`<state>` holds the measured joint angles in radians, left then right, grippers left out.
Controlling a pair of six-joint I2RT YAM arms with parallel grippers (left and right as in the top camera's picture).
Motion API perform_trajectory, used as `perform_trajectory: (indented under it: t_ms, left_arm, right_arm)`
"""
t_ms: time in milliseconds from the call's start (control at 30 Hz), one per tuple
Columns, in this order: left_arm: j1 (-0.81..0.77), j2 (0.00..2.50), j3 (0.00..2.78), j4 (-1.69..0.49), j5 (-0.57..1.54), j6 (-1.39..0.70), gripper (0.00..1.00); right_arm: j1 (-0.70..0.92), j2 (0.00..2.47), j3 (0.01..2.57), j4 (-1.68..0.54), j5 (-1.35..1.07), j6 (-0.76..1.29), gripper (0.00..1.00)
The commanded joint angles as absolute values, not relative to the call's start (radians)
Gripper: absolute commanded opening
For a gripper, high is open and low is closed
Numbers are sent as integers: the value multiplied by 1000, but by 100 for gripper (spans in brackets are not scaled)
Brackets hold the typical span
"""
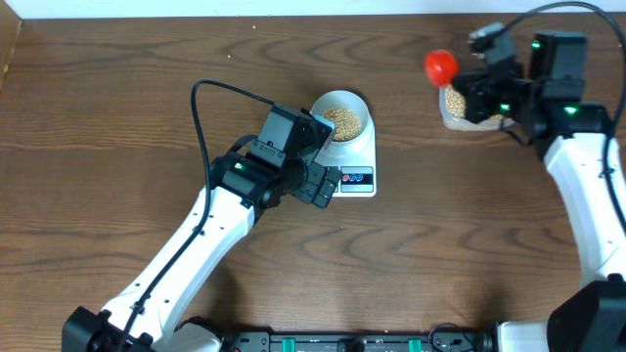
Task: Scoop item into bowl and weigh 50g on scale
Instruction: 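Move the red scoop with the right gripper back to the tub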
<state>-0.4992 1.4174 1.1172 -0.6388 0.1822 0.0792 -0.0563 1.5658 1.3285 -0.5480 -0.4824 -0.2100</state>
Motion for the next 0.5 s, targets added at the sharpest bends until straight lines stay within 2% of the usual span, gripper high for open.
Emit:
perform_trajectory:
  t_ms: [0, 200, 467]
  left_arm:
    - [-494, 1408, 1118, -639, 191, 86, 98]
    - [-494, 1408, 1118, -639, 191, 86, 98]
    - [-494, 1408, 1118, -639, 191, 86, 98]
  right_arm:
    - [-122, 1556, 1328, -583, -409, -168, 1]
    - [-182, 1557, 1327, -637, -207, -150, 1]
    - [-189, 1621, 1327, -641, -185, -150, 1]
